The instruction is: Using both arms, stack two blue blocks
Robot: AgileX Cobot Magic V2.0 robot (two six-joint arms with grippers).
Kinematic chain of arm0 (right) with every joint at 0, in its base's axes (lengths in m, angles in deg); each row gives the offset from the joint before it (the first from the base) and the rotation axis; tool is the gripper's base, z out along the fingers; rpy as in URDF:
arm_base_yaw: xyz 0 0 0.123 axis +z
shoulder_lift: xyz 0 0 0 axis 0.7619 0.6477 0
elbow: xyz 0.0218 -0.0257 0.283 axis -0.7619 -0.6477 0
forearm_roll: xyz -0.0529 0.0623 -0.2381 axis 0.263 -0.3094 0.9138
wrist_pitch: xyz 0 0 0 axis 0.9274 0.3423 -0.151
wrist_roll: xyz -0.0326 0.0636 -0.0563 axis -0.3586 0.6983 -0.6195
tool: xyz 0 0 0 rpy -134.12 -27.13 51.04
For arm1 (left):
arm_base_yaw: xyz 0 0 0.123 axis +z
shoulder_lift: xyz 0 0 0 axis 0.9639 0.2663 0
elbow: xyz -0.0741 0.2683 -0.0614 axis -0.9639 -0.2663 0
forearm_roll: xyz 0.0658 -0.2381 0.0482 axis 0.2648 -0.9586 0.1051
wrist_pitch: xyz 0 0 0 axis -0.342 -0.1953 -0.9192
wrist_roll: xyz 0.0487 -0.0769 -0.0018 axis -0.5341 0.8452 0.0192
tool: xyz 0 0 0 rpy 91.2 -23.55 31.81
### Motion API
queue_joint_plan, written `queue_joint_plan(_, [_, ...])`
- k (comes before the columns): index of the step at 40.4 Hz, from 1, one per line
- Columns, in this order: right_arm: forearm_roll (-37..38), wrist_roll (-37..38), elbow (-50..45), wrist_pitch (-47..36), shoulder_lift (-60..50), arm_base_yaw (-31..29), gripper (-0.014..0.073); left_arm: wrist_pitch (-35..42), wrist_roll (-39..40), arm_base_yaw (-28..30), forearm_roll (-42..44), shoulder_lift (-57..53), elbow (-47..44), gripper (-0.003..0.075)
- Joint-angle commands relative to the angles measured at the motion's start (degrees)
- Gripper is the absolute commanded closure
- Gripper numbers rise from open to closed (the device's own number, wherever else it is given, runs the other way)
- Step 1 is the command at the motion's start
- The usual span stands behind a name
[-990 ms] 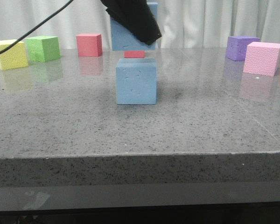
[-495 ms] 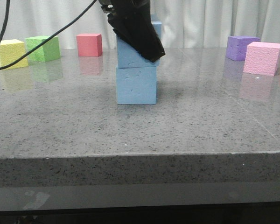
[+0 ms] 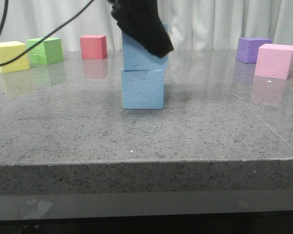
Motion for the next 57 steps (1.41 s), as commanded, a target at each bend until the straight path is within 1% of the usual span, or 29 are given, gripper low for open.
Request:
queue_joint_plan(1, [-0.4,-0.1,1.4,-3.9,-0.2,-0.3,0.0000,0.0,3.9,-0.3,-1.8,-5.9,2.7,0.0120])
queue_joint_plan(5, [-0.4,-0.1,1.4,-3.9,-0.2,-0.3,0.0000,-0.8,10.4,-0.1,-1.3,-8.5,2.8,0.0120])
queue_joint_plan(8, [-0.4,-0.1,1.4,-3.8,-0.2,-0.3,0.0000,-0.9,17.3,0.5,-0.8,-10.9,2.8,0.0120])
queue_joint_plan(13, [-0.4,-0.1,1.4,-3.8,-0.2,-0.3,0.0000,-0.5,32.3,2.7,-0.9,-14.9,2.5,0.0120])
queue_joint_plan(16, [-0.4,-0.1,1.4,-3.8,-0.2,-0.3,0.0000,0.7,35.5,3.8,-0.9,-17.9,0.1,0.0120])
queue_joint_plan(20, [-0.4,-0.1,1.4,-3.8,-0.2,-0.3,0.0000,2.9,37.1,4.8,-0.4,-22.6,-5.6,0.0120])
queue_joint_plan(30, [-0.4,-0.1,1.4,-3.8,-0.2,-0.3,0.0000,11.7,42.5,6.7,4.0,-37.0,-26.1,0.0120])
queue_joint_plan(33, [-0.4,-0.1,1.4,-3.8,-0.2,-0.3,0.0000,13.7,42.8,7.4,4.4,-41.0,-31.2,0.0120])
queue_joint_plan(39, [-0.4,-0.1,1.4,-3.8,-0.2,-0.3,0.0000,16.8,42.9,10.4,4.5,-48.6,-40.8,0.0120])
queue_joint_plan(46, [-1.2,-0.1,1.4,-3.6,-0.2,-0.3,0.0000,17.9,42.9,14.6,4.5,-56.2,-48.8,0.0120])
queue_joint_plan(49, [-1.4,-0.1,1.4,-3.9,-0.2,-0.3,0.0000,19.0,42.9,15.6,4.5,-58.7,-51.5,0.0120])
queue_joint_plan(57, [-1.4,-0.1,1.4,-4.1,0.0,-0.3,0.0000,21.9,42.9,15.7,4.5,-63.4,-56.2,0.0120])
